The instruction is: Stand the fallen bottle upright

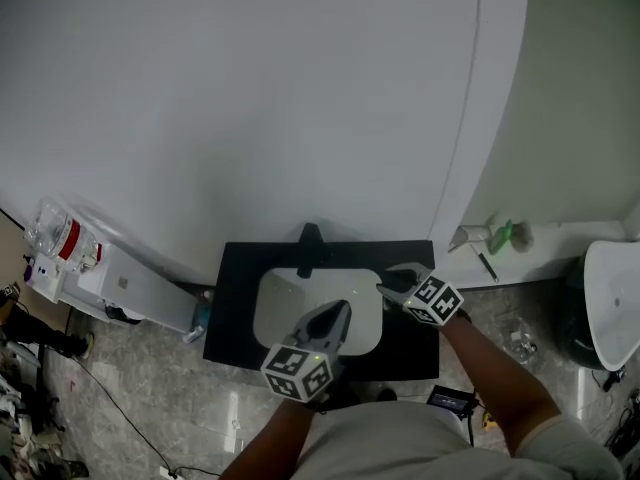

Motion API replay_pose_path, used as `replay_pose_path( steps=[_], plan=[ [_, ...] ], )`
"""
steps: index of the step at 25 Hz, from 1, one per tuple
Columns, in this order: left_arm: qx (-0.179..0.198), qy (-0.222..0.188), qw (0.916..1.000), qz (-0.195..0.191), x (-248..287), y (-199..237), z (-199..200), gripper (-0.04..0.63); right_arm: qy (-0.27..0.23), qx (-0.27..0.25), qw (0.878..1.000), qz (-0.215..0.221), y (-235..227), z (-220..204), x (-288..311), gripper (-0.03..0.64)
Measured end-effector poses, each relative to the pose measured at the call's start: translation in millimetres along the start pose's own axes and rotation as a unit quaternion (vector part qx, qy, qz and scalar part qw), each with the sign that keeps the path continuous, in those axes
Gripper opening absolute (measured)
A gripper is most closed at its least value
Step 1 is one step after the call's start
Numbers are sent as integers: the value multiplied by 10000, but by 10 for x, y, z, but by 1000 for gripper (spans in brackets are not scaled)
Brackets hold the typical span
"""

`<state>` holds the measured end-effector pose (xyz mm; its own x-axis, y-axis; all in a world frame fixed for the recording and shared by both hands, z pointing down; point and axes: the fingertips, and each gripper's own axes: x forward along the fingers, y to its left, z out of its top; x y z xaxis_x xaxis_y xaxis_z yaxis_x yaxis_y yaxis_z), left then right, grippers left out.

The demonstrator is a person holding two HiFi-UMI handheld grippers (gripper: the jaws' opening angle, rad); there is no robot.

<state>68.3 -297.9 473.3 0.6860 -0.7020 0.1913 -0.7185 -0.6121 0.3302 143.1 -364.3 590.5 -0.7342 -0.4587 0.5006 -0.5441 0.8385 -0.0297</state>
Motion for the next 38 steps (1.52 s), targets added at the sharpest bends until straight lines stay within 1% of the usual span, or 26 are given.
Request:
replay_pose_path(
  steps=[2, 4, 6, 9, 14, 18, 20, 25, 29, 35, 38],
  plan=[
    [96, -130, 9999, -26, 21, -47, 147, 8, -418, 177, 9990, 11, 47, 336, -265, 113],
    [205, -260, 9994, -86, 42, -119, 300, 8, -920, 364, 9951, -17, 113, 682, -570, 56],
    [339, -373, 9986, -146, 58, -202, 437, 8, -1319, 486, 9901, -43, 202, 968, -858, 27],
    [574, -504, 9970, -147, 41, -283, 584, 8, -1613, 426, 9860, -19, 393, 1252, -1171, 11],
    [708, -589, 9955, -234, 53, -414, 703, 8, -1933, 292, 9805, -198, 638, 1481, -1603, 3],
    [719, -575, 9952, -320, 76, -512, 696, 8, -1973, 59, 9788, -550, 725, 1490, -1781, 2],
    [738, -562, 9950, -364, 69, -557, 682, 8, -1977, 88, 9780, -653, 748, 1448, -1812, 2],
    [656, -553, 9954, -419, 51, -600, 662, 8, -1986, 269, 9775, -657, 800, 1390, -1850, 2],
    [665, -547, 9956, -380, 31, -591, 670, 8, -2047, 269, 9763, -648, 824, 1454, -1908, 2],
    [604, -587, 9955, -424, 10, -652, 681, 8, -2119, 323, 9748, -619, 870, 1498, -1985, 2],
    [634, -606, 9952, -426, -4, -676, 675, 8, -2147, 281, 9744, -609, 911, 1517, -2008, 2]
  ],
)
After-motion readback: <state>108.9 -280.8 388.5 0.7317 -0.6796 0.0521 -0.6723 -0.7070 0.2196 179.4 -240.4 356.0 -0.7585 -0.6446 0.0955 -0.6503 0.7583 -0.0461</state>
